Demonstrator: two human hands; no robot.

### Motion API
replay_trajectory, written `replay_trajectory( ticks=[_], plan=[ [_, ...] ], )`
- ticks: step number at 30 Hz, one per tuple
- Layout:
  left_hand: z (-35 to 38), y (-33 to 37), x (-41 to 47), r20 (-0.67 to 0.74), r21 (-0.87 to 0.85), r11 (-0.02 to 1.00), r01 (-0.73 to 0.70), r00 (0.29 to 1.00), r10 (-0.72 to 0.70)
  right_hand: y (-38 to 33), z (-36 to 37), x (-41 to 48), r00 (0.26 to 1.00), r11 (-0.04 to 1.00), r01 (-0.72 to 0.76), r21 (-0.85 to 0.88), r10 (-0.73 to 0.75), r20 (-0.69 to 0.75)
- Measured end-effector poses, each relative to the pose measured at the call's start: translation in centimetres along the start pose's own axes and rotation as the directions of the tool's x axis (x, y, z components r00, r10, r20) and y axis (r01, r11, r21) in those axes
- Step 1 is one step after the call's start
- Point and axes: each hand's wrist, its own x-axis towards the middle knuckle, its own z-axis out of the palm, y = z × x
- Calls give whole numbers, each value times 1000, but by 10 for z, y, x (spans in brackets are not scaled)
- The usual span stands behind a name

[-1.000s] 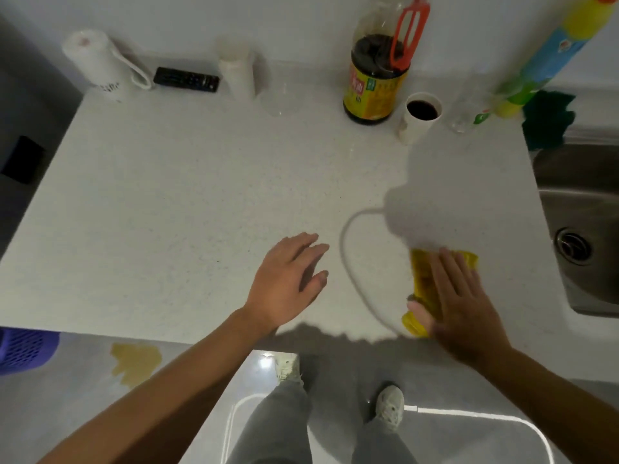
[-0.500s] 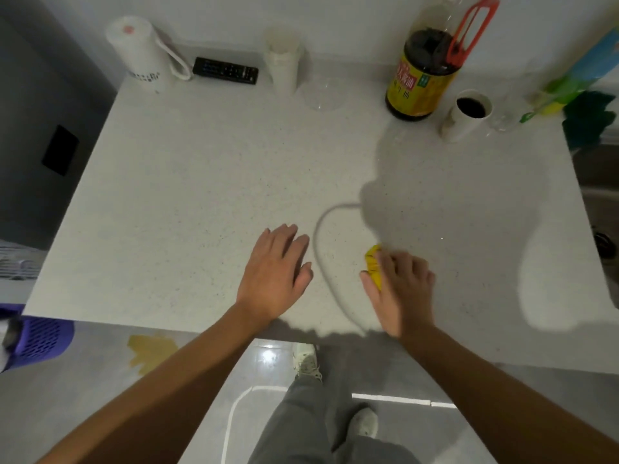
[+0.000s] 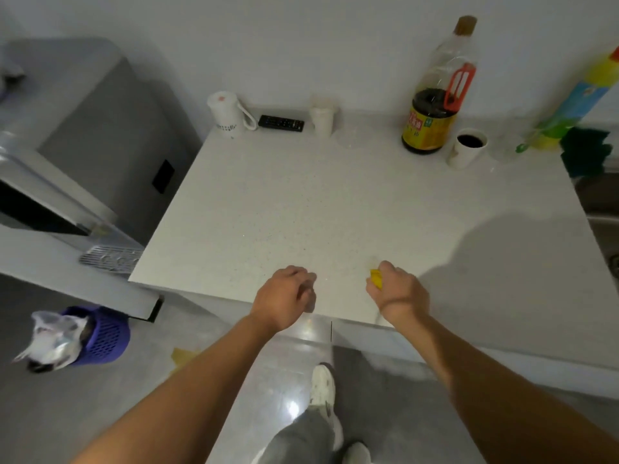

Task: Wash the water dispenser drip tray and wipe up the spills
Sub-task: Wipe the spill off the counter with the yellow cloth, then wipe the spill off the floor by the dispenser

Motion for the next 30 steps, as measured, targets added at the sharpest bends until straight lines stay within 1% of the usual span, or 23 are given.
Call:
replay_trajectory(
  ticks=[2,3,4,5,6,7,8,9,11,12,13,14,15,17,21,22,24,28,29,30],
  plan=[
    [-12,-2,-15,38,-130,985,112,993,-108,-4,-6,-5,994,991,-94,90,88,72],
    [-18,-4,-23,58,-204,964,171,985,-162,-8,-10,-9,985,972,-135,194,110,135],
    [-24,-7,-33,82,-273,938,215,976,-200,-13,-14,-14,971,922,-178,345,109,212],
    [-29,-11,-46,107,-338,908,246,969,-222,-19,-18,-22,952,819,-240,521,94,291],
    [-33,-15,-61,132,-404,873,274,962,-241,-25,-19,-33,919,661,-342,668,87,384],
    [-37,-22,-78,152,-470,829,304,953,-263,-32,-18,-46,875,498,-444,745,61,480],
    [-39,-31,-99,170,-525,782,336,942,-291,-39,-14,-60,832,370,-517,772,5,555],
    [-40,-42,-121,187,-560,741,370,928,-322,-47,-7,-74,793,287,-564,774,-71,605],
    [-42,-70,-169,213,-595,678,431,898,-384,-66,13,-102,730,160,-624,765,-230,643],
    [-41,-88,-192,221,-607,649,460,881,-418,-78,26,-118,699,74,-663,745,-295,652],
    [-41,-108,-214,228,-614,619,489,861,-455,-94,42,-133,671,-9,-703,711,-338,660],
    [-41,-130,-236,231,-616,593,519,838,-494,-113,59,-149,653,-51,-730,682,-349,672],
    [-41,-153,-256,229,-618,570,542,817,-529,-132,79,-163,646,-52,-740,670,-331,688],
    [-40,-208,-291,218,-630,535,563,789,-575,-179,117,-188,645,-4,-739,674,-294,705],
    [-38,-333,-340,225,-625,526,577,778,-587,-286,190,-223,649,116,-733,670,-177,740],
    [-35,-368,-348,223,-627,527,574,780,-584,-312,212,-229,647,108,-742,662,-148,748],
    [-27,-438,-358,213,-616,540,574,781,-587,-356,261,-233,638,46,-761,648,-132,759],
    [7,-557,-367,238,-564,528,635,737,-632,-425,369,-222,563,-76,-825,560,-193,804],
    [20,-585,-366,222,-532,549,644,732,-644,-436,399,-215,557,-83,-829,553,-199,806],
    [35,-612,-361,199,-492,580,649,733,-650,-443,431,-206,558,-55,-828,559,-189,808]
  ],
)
